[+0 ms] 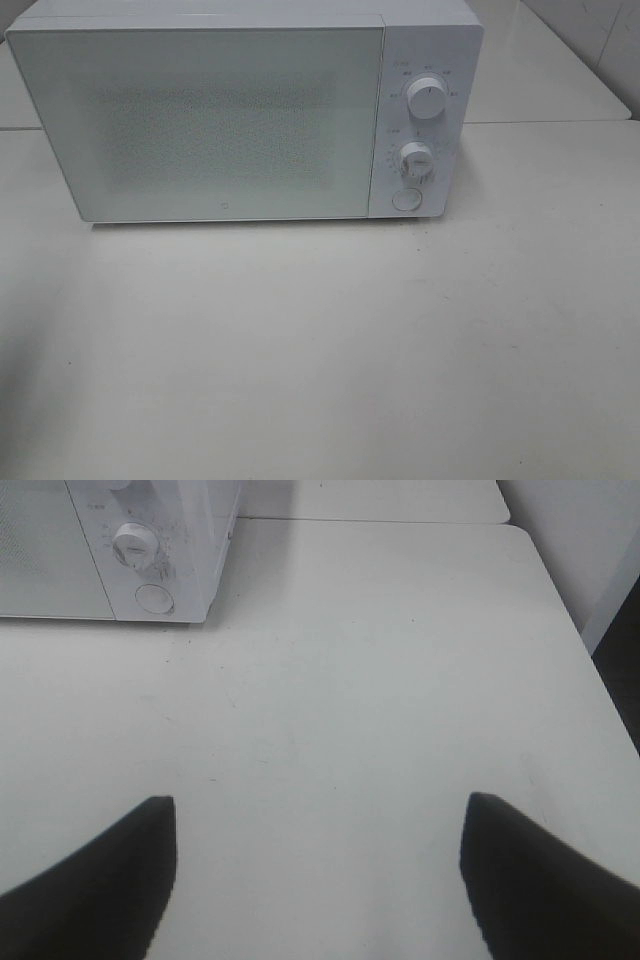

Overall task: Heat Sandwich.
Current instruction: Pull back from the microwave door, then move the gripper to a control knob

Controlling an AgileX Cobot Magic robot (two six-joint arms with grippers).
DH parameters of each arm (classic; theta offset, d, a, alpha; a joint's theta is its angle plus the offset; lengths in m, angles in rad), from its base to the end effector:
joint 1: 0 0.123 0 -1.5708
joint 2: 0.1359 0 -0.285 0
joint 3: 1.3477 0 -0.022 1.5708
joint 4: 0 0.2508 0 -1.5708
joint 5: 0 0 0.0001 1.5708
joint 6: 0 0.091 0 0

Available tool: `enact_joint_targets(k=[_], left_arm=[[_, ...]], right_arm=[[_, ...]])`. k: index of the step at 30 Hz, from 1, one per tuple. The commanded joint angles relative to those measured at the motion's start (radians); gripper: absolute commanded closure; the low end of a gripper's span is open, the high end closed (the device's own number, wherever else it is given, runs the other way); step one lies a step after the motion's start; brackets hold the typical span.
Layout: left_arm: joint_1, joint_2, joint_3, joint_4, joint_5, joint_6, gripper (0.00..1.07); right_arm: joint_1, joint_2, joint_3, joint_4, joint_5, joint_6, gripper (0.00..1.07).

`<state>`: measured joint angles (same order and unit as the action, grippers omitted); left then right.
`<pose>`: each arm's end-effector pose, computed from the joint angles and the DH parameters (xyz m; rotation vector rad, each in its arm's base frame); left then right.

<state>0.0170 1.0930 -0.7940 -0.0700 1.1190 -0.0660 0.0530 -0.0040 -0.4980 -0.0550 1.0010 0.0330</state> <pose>0.1759 -0.0027 0.2721 -0.1537 2.8975 -0.1053 -0.0027 -0.0044 0.2817 -0.0192 1.9814 -0.0093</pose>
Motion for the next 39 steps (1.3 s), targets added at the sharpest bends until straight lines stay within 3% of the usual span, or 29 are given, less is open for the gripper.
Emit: enact_joint_targets(k=[1, 14, 21, 27, 36, 39], left_arm=[[0.007, -0.096, 0.056, 0.004, 0.018, 0.01, 0.09], [0.006, -0.481, 0.209, 0.002, -0.058, 0.025, 0.09], [-0.014, -0.775, 0.263, 0.004, -0.064, 0.1, 0.09], [-0.023, -0.953, 0.276, -0.006, -0.049, 0.105, 0.09], [-0.023, -1.128, 0.277, -0.006, -0.049, 0.092, 0.09], [-0.023, -1.115, 0.277, -0.007, -0.049, 0.092, 0.09]], right_arm=[[-0.006, -0.028, 0.001, -0.002, -0.006, 0.006, 0.32], [-0.006, -0.028, 0.001, -0.002, -0.006, 0.006, 0.32], [-0.006, -0.028, 0.001, -0.002, -0.006, 0.006, 0.32], [-0.006, -0.028, 0.001, -0.002, -0.006, 0.006, 0.32], [-0.006, -0.028, 0.001, -0.002, -0.006, 0.006, 0.32], [-0.006, -0.028, 0.001, -0.002, -0.006, 0.007, 0.32]])
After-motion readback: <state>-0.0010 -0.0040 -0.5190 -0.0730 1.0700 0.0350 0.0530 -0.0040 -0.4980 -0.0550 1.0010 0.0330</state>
